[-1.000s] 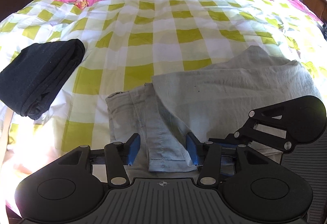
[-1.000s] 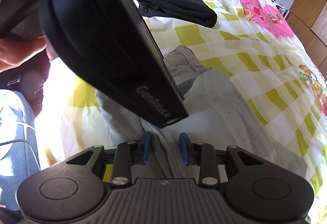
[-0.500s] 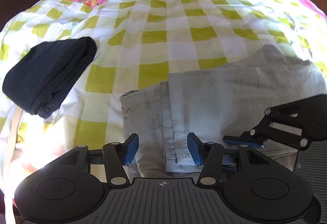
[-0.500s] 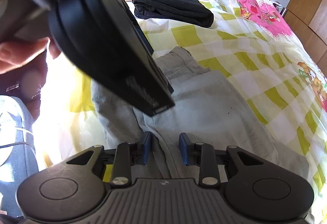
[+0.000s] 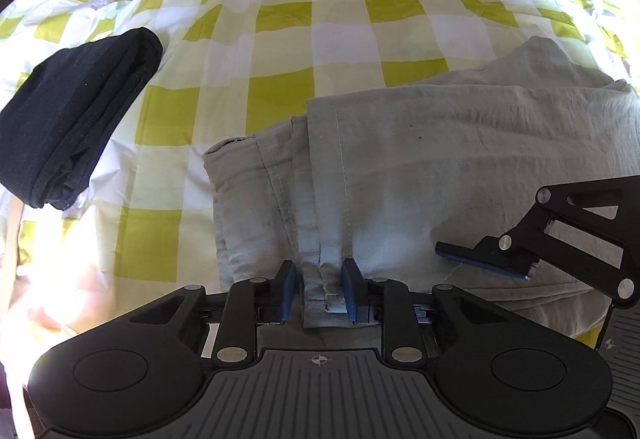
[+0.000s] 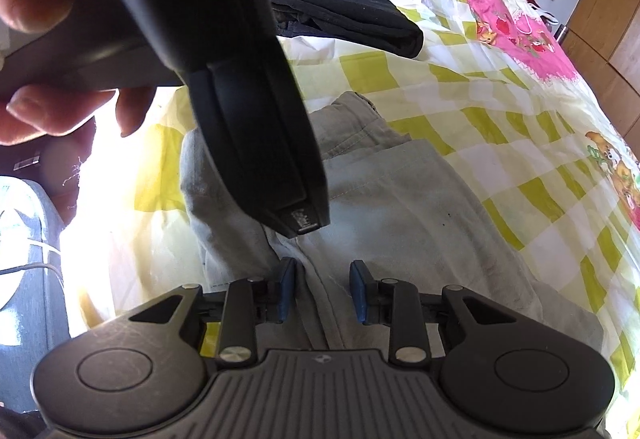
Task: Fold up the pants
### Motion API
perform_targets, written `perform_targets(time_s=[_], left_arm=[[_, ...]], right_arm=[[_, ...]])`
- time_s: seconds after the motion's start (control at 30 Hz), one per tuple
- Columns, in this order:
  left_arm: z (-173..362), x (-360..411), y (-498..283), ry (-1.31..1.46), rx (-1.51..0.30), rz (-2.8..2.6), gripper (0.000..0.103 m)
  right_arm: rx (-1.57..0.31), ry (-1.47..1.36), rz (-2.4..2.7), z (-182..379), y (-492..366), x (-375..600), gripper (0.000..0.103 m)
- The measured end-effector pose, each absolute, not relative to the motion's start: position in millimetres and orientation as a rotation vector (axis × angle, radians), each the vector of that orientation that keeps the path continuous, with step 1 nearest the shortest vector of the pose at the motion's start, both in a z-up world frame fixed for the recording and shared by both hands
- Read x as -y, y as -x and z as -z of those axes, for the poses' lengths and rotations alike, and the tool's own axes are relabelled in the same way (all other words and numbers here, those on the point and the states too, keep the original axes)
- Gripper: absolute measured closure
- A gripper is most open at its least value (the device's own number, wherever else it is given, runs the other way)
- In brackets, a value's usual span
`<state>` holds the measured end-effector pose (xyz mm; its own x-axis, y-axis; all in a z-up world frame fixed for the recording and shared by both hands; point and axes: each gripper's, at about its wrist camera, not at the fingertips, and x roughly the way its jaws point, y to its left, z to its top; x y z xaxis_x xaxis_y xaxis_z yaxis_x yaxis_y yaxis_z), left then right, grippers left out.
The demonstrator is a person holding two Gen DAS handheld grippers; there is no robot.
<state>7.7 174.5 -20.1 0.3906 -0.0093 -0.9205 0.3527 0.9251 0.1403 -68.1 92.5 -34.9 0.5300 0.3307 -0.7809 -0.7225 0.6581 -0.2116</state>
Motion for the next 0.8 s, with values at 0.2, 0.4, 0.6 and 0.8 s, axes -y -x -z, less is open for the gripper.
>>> perform_targets(time_s=[0.2, 0.4, 0.6, 0.8], left_arm=[[29.8, -164.0, -19.0, -0.349, -1.190, 0.248, 0.093], [-8.8, -195.5, -11.4, -0.189, -1.176, 0.181, 0.103], [-9.9, -209.8, 5.6, -0.209, -1.183, 0.104, 0.103], [9.1, -197.2, 22.9, -0.383, -1.133, 0.110, 0.098]], right_arm=[[-0.843, 0.510, -0.671, 31.4, 53.8, -90.6, 0.082], [-0.806, 0.411, -0.678, -11.5, 56.0, -82.8, 0.084], [-0.812, 0.424, -0.766, -2.6, 64.1, -107.5, 0.083], [-0.803, 0.539, -0.766, 14.2, 69.1, -107.3, 0.079]])
